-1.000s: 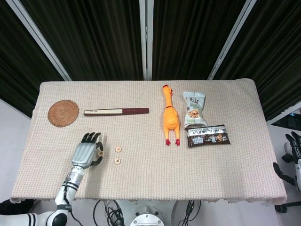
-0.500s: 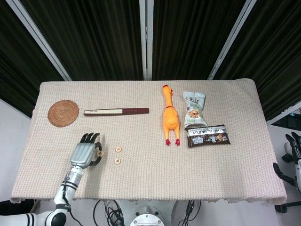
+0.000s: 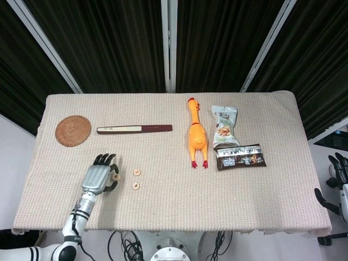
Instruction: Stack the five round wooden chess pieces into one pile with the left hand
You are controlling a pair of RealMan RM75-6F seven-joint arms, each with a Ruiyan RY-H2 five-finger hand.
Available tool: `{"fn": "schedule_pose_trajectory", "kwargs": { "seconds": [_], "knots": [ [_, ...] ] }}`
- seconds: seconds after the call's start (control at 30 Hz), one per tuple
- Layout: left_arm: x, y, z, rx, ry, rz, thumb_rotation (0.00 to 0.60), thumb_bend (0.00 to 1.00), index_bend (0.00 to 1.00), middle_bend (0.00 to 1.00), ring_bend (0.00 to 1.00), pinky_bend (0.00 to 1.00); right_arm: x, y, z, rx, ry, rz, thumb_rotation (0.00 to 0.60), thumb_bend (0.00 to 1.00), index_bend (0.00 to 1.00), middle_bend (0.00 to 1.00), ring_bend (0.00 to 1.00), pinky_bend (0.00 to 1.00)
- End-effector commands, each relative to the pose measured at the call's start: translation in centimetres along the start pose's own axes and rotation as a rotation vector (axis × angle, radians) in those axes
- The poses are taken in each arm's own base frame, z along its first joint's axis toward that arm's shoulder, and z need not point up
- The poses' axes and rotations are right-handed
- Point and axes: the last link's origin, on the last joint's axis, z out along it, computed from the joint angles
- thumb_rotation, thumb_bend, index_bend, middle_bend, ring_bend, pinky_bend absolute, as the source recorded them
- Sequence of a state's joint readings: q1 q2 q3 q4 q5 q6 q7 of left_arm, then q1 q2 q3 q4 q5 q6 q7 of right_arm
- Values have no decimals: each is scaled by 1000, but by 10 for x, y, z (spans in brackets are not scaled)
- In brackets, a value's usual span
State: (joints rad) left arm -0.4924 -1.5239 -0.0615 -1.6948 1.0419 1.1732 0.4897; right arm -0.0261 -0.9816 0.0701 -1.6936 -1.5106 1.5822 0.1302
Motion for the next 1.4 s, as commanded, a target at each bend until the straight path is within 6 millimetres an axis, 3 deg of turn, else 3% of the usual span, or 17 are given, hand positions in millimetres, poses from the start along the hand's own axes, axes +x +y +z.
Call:
{"fn": "schedule_pose_trajectory", "kwargs": {
  "seconds": [0.03,0.3,0.6,0.9,1.4],
  "knots": [
    [6,5,-2,-17,20,-12,600,303,400,67,0,0,0,0,0,0,2,1,600,259,0,0,0,0],
    [21,31,9,-81,53,8,600,302,360,67,0,0,0,-1,-1,8,0,-1,600,258,0,0,0,0],
    [4,59,32,-99,-20,52,600,302,358,64,0,0,2,0,-3,14,2,7,600,258,0,0,0,0],
    [-5,63,47,-71,-32,85,600,302,368,64,0,0,5,2,-2,13,4,18,600,258,0,0,0,0],
    [-9,63,47,-71,-37,68,600,302,447,64,0,0,5,2,-2,10,1,19,600,258,0,0,0,0]
  ]
}}
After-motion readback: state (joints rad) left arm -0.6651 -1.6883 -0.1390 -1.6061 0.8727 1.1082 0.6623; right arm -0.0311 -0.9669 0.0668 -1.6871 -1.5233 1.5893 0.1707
